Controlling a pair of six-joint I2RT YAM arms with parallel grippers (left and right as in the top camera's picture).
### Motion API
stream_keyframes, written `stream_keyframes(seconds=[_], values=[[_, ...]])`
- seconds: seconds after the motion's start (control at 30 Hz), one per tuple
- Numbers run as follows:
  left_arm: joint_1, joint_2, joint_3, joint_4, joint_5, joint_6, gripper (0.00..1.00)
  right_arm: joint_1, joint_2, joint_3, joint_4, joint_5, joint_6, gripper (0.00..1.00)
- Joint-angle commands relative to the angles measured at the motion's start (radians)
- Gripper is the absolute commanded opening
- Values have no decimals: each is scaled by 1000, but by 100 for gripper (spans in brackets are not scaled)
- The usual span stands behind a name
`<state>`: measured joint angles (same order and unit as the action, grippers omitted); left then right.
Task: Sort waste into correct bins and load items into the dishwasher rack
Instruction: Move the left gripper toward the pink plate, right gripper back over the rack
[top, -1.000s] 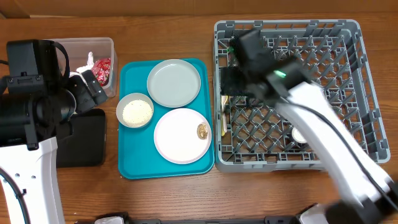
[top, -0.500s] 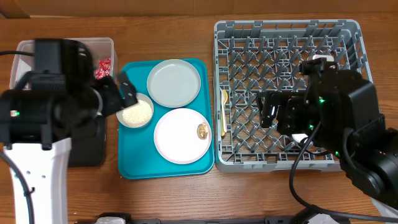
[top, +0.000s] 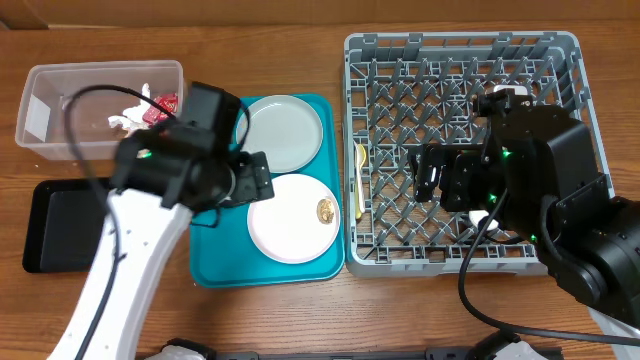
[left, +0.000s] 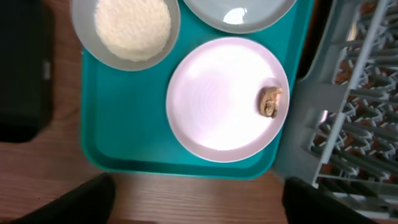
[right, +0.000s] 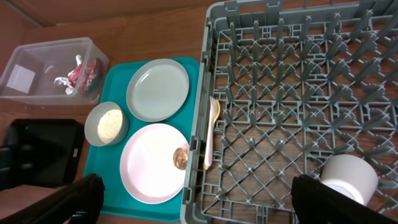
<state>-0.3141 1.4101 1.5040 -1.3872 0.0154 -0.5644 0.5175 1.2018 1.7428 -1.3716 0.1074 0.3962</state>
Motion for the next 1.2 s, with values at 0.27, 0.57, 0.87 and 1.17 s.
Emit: stream_keyframes(seconds=[0.27,0.57,0.87,1.17], values=[[-101,152,-251,211,63,-48,75,-3,23,7,5,-16,1,100],[-54,274,-383,285,3,-74,66,-3,54,6,-10,-16,1,100],[53,275,-527,471,37,46,65,-3,66,6,-10,-16,1,99],[53,277,-600,558,36,45,4,-3,66,6,-13,-16,1,99]])
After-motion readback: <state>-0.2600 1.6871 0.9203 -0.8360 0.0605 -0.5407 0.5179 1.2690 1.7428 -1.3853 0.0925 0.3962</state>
